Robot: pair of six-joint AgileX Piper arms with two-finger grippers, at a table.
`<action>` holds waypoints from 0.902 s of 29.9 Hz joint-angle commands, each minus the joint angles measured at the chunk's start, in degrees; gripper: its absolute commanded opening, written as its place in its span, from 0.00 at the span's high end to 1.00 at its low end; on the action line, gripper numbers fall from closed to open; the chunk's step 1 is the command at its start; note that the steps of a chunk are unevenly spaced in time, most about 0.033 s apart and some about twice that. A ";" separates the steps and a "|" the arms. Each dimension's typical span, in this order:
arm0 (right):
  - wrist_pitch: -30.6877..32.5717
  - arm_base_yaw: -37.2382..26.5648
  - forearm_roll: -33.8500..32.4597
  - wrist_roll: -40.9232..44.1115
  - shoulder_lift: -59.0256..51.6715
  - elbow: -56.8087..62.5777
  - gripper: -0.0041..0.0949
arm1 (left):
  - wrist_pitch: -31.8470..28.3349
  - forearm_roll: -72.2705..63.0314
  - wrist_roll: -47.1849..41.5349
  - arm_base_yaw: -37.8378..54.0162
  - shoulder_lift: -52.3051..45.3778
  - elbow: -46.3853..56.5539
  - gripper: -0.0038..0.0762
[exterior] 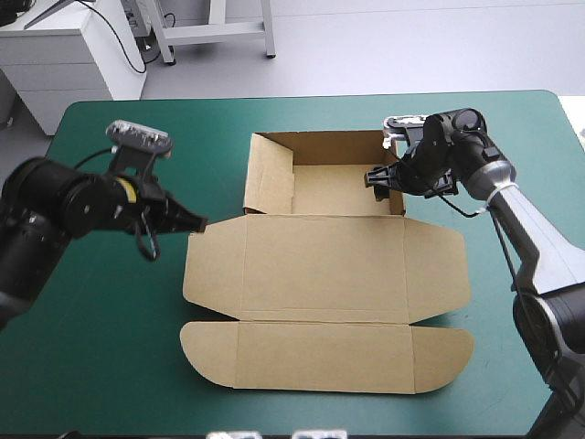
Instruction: Fold the box
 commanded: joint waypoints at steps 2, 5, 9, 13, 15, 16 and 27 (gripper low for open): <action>-2.69 -0.49 0.14 -0.54 -0.22 -1.03 0.14 | -12.27 -1.15 -3.77 -0.32 -12.85 13.54 0.96; -3.27 -0.49 0.38 -0.54 1.58 -1.03 0.14 | -21.46 -1.72 -3.64 -0.32 -22.00 22.39 0.96; -3.27 -0.49 0.38 -0.54 3.68 -1.03 0.19 | -23.89 -0.97 -3.64 -0.32 -32.27 31.88 0.96; -3.27 -0.38 0.38 -0.54 4.62 -1.03 0.32 | -28.16 -0.97 -3.64 -0.32 -41.63 40.03 0.96; -3.27 -0.38 0.38 -0.54 4.85 -1.03 0.45 | -31.19 -0.97 -3.64 -0.32 -46.15 43.62 0.96; -3.27 -0.38 0.38 -0.54 4.85 -1.03 0.51 | -31.91 -0.86 -3.64 -0.32 -47.75 44.86 0.96; -0.53 -1.26 1.26 -2.39 4.52 -3.89 0.98 | -34.16 -1.58 -3.72 -0.32 -58.86 57.09 0.96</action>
